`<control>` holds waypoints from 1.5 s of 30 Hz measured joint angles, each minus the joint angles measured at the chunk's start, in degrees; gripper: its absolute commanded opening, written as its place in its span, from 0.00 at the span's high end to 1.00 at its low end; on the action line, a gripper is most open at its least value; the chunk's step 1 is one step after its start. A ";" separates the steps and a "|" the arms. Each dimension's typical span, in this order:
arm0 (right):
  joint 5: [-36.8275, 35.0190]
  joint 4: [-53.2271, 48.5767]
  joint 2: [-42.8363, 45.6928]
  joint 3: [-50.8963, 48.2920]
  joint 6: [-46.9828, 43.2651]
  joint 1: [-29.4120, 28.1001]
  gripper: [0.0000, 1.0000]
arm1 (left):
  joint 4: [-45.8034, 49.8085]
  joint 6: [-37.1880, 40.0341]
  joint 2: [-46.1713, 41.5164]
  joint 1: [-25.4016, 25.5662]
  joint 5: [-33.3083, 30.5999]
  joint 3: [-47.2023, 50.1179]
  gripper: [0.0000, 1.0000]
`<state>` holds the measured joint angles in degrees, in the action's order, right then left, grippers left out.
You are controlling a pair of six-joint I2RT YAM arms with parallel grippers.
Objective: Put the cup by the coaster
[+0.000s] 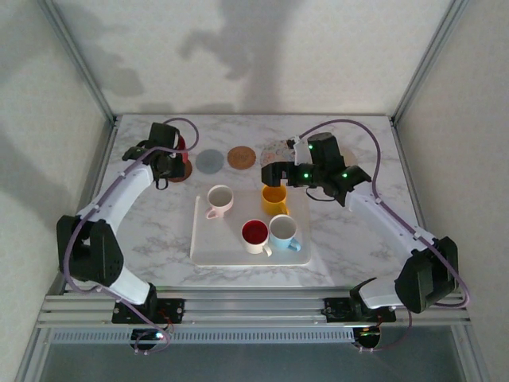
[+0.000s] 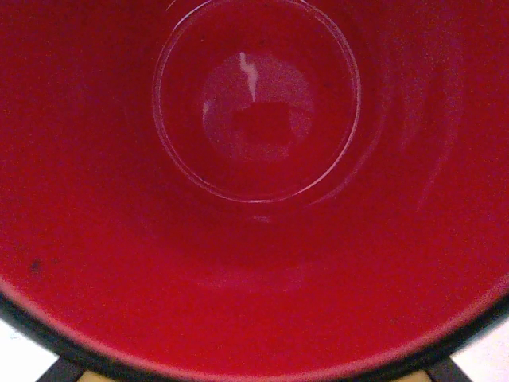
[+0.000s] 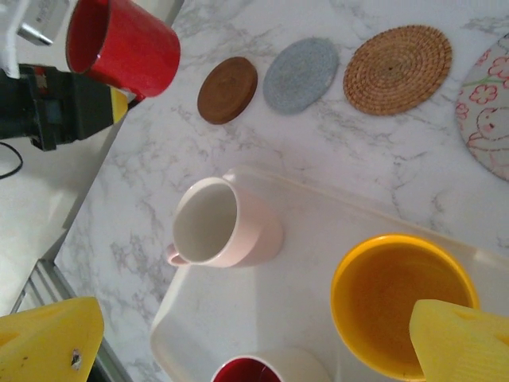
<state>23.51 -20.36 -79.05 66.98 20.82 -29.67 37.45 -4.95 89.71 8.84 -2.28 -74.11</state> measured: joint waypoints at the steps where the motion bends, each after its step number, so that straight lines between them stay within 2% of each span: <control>1: -0.13 0.68 -0.20 -0.02 0.02 0.00 0.01 | -0.37 0.13 0.79 -0.26 0.00 0.00 1.00; 18: -1.42 3.32 -5.46 -0.02 -0.68 0.00 0.01 | -5.31 1.75 11.04 -1.99 0.42 0.00 1.00; 45: -1.46 2.19 -7.10 1.81 -2.21 0.00 0.01 | -7.21 2.86 16.59 -4.20 0.39 -2.95 1.00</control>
<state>22.04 -18.17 -86.15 68.79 18.61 -29.67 30.24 -2.09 106.30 4.64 -1.89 -77.06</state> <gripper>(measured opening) 0.992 0.161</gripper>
